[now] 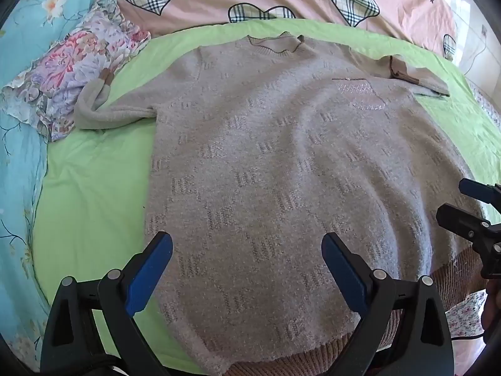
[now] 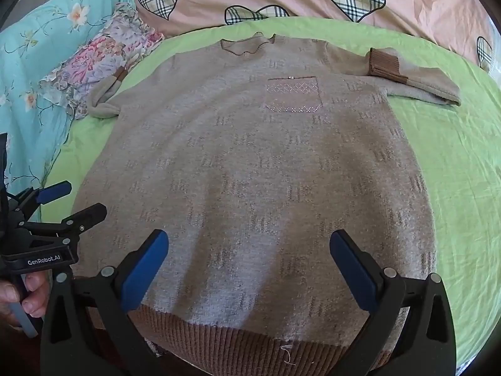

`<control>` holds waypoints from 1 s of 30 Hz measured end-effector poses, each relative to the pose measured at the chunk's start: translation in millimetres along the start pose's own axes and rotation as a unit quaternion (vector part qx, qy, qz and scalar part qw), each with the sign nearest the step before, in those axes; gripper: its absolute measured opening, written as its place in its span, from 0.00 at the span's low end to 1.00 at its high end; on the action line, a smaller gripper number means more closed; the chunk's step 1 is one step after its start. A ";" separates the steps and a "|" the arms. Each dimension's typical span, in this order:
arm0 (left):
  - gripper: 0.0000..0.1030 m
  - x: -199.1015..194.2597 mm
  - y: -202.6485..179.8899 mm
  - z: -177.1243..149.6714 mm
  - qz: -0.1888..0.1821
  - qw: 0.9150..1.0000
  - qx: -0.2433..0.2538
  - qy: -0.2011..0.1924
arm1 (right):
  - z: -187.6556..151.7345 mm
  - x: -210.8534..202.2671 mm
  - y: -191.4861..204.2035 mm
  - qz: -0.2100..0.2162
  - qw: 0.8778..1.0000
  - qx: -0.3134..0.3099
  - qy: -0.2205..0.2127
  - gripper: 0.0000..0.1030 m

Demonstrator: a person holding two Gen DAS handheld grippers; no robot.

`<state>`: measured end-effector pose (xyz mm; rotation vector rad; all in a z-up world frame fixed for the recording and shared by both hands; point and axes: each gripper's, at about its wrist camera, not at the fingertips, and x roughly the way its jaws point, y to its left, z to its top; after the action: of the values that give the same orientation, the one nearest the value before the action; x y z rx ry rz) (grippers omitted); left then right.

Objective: Fold small clothes

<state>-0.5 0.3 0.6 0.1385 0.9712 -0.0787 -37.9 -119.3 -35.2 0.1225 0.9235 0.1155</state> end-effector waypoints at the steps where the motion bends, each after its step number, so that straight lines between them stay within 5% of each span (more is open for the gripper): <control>1: 0.94 0.2 4.1 2.8 -0.003 1.000 0.001 0.002 | 0.0 -0.5 -0.3 0.001 1.000 0.000 -0.001 1.00; 30: 0.94 -0.2 -0.8 0.3 -0.003 1.000 -0.002 0.004 | 2.0 -1.0 1.5 0.015 1.000 0.007 0.001 1.00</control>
<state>-0.5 -0.4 0.8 0.1321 0.9793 -0.0813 -37.0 -118.1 -33.0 0.1483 0.9239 0.1365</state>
